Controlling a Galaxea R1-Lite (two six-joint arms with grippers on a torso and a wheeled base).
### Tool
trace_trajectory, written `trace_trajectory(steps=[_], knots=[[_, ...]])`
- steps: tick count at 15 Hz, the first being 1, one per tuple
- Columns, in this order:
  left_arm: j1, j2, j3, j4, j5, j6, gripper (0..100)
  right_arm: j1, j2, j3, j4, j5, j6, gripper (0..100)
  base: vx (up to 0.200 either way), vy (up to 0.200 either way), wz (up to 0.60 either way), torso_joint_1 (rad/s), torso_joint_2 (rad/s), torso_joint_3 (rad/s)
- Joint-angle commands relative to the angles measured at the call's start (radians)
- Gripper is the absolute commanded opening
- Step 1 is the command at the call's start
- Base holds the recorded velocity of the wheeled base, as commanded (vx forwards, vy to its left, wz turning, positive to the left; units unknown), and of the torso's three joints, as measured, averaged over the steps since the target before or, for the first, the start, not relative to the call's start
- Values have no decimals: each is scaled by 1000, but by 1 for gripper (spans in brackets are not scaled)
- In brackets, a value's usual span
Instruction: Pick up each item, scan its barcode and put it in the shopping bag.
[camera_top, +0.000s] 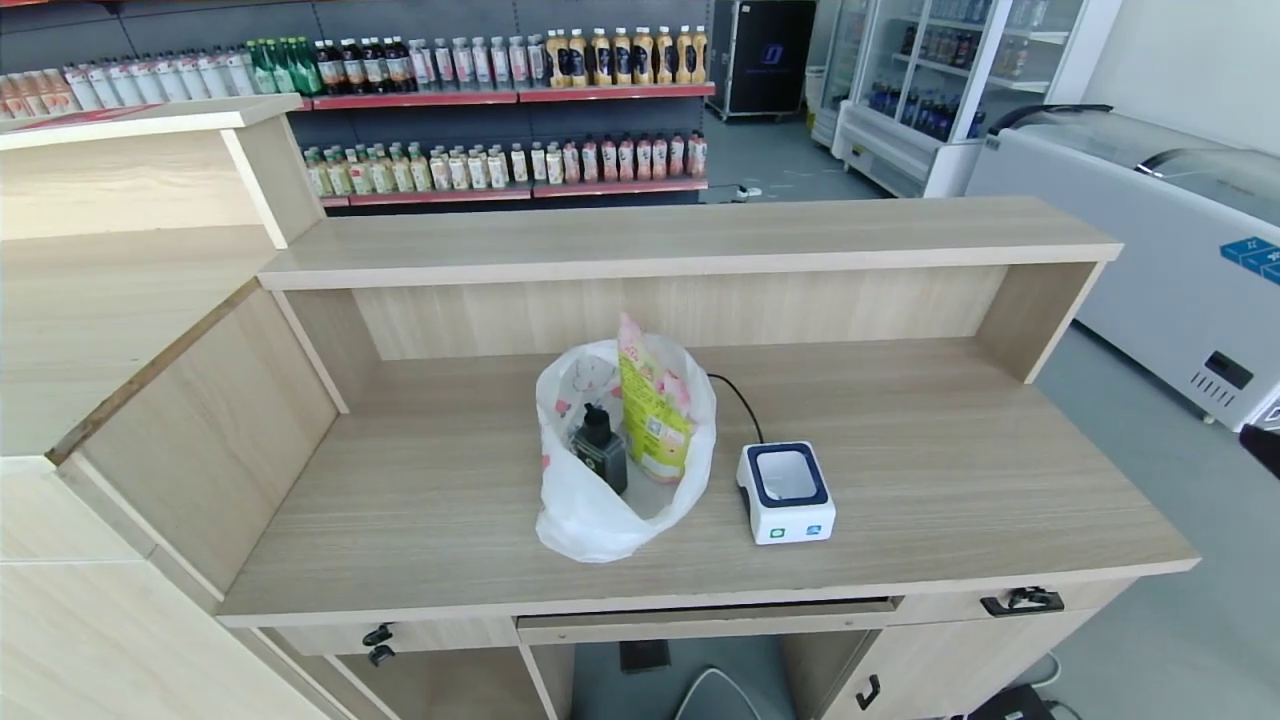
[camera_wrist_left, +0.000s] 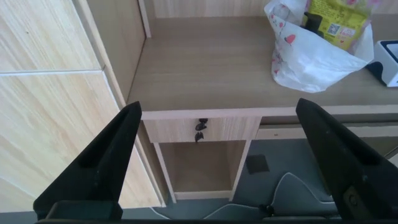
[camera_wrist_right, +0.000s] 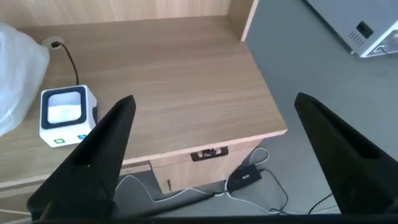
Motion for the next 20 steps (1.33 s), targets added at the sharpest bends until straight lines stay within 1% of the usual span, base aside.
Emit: trace_trajectory(steps=[1,2,3,4,8,9,10,12,14,20], knots=[[0,0,0,0,0,0,100,40,-268,316,-103,0,48,100,0,0,0,0,0,0],[0,0,0,0,0,0,100,75,-357,399,-101,8,48,100,0,0,0,0,0,0],[0,0,0,0,0,0,100,94,-423,453,-101,5,46,100,0,0,0,0,0,0],[0,0,0,0,0,0,100,112,-492,476,-97,0,48,100,0,0,0,0,0,0],[0,0,0,0,0,0,100,129,-713,476,184,3,57,100,0,0,0,0,0,0],[0,0,0,0,0,0,100,129,-756,476,228,8,77,100,0,0,0,0,0,0],[0,0,0,0,0,0,100,130,-773,476,242,9,88,100,0,0,0,0,0,0],[0,0,0,0,0,0,100,153,-842,476,301,8,111,100,0,0,0,0,0,0],[0,0,0,0,0,0,100,167,-903,476,305,8,111,100,0,0,0,0,0,0],[0,0,0,0,0,0,100,169,-906,476,307,0,166,100,0,0,0,0,0,0]])
